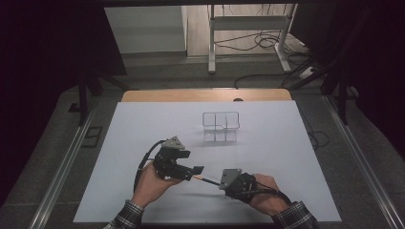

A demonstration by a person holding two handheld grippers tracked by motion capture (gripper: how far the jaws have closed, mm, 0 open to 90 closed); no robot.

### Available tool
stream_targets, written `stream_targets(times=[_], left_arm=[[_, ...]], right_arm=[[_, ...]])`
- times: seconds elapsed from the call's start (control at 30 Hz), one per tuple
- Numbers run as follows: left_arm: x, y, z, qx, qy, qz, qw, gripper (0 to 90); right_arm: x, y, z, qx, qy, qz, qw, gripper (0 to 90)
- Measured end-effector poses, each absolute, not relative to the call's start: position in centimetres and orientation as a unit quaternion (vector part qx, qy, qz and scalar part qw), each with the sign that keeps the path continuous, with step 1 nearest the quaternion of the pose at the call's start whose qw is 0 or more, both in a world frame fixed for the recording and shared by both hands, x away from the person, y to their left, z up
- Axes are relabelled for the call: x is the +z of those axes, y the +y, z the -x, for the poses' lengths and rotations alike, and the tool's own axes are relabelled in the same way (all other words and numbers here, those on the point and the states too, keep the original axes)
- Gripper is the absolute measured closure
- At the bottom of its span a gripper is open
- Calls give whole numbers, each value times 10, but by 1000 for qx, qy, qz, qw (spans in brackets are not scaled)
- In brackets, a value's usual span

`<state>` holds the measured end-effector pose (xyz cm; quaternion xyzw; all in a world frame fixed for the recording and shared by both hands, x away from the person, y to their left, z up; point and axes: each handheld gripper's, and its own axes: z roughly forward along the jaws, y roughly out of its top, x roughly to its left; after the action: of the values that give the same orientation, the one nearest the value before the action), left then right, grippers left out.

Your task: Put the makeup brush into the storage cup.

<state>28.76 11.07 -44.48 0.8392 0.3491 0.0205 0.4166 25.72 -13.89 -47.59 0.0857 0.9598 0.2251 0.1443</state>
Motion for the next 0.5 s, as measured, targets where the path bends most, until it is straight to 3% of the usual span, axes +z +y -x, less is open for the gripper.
stream_targets(times=[0.5], left_arm=[[-448, 136, -275, 41, 408, -791, 454, 156]], right_arm=[[-472, -153, -263, 247, 947, -168, 118, 846]])
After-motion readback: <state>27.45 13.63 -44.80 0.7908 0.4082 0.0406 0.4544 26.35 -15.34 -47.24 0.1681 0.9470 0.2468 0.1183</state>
